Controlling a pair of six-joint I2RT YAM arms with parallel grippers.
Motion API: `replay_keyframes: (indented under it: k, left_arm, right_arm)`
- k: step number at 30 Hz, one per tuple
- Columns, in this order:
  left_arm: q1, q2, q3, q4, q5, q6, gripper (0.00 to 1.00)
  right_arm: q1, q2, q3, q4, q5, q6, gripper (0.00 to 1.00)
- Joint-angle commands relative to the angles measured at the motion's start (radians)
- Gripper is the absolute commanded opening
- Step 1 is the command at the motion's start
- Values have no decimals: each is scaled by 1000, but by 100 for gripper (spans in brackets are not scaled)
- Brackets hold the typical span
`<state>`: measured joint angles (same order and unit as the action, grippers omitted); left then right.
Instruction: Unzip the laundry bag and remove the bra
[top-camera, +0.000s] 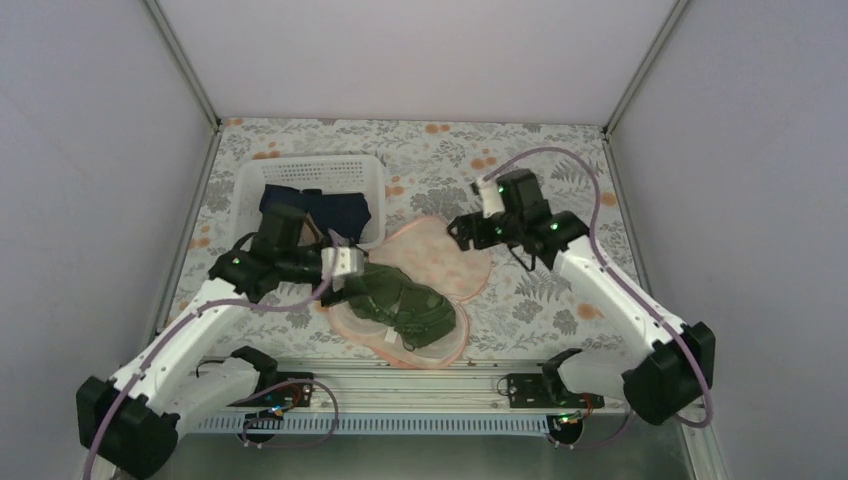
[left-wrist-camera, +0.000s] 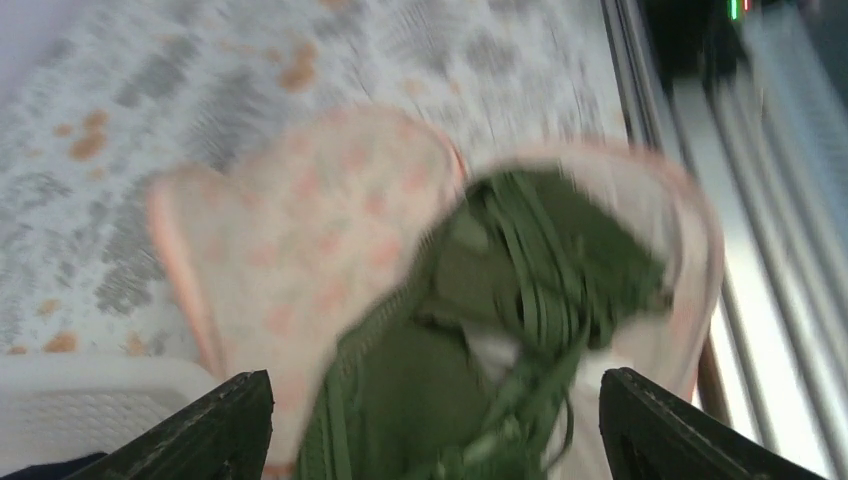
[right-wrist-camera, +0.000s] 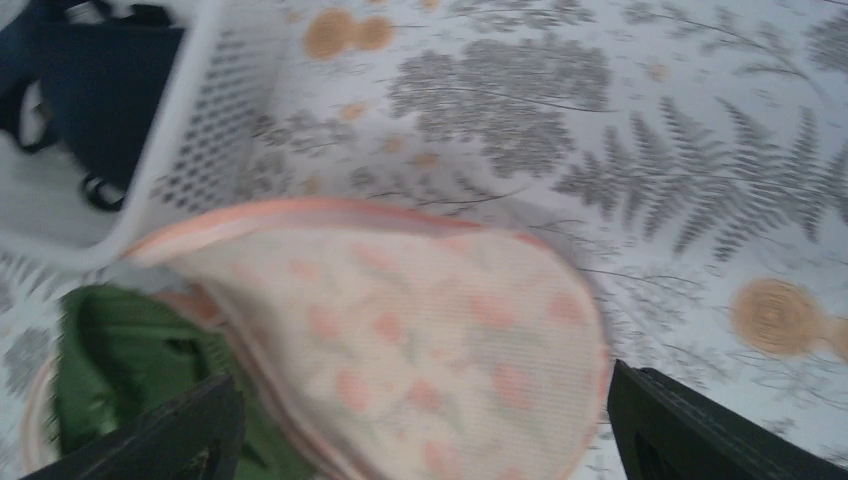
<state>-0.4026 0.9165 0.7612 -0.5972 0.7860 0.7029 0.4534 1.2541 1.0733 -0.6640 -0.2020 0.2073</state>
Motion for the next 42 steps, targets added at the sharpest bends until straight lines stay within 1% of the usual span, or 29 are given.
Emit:
replay_keyframes:
  k: [1,4,7,8,10,13,15,18,24,27,28,29,30,31,34,36,39,41,42]
  left_arm:
    - [-84,94,-3,-252,-254,555,82]
    - [-130,139,-19,-211,-299,614,85]
    - [-160,163,-76,-180,-337,709,88]
    - [-173,173,-101,-159,-355,729,89]
    - [-198,193,-139,-102,-393,731,89]
    - [-224,212,-174,1,-431,705,89]
    - [-229,220,-192,61,-455,696,85]
    - [-236,224,-215,98,-465,705,80]
    - [-253,220,-253,163,-462,692,71]
    - [-266,216,-249,169,-460,689,70]
    - [-270,215,-236,159,-458,681,70]
    - [-271,216,-216,136,-450,680,70]
    - [-271,216,-195,101,-439,686,70]
    - [-271,215,-170,56,-426,696,70]
    - [-271,214,-92,-98,-361,746,70]
    - [-268,211,-61,-147,-317,767,70]
    - [-267,211,-63,-129,-276,810,71]
    - [-268,221,-92,-61,-285,823,71]
    - [-268,231,-110,-15,-312,817,70]
  right_arm:
    - [250,-97,-71,41,-17,41,87]
    - [416,-100,-137,54,88,117,87]
    - [584,-79,-205,93,119,170,90]
    - [639,-63,-214,101,136,182,94]
    - [732,-23,-223,112,177,195,97]
    - [824,60,-215,102,223,191,99]
    - [842,110,-214,83,256,190,98]
    - [852,153,-221,77,279,191,97]
    - [855,165,-251,117,320,188,93]
    - [857,189,-243,116,348,193,92]
    - [857,196,-235,106,364,197,90]
    - [858,203,-227,95,382,206,86]
    - [859,205,-219,83,400,215,82]
    - [861,205,-211,70,417,220,81]
    - [879,195,-185,41,439,206,82]
    - [906,179,-173,47,444,177,82]
    - [909,152,-166,90,426,91,83]
    - [922,152,-156,90,459,33,83]
    - [928,159,-148,74,489,19,82]
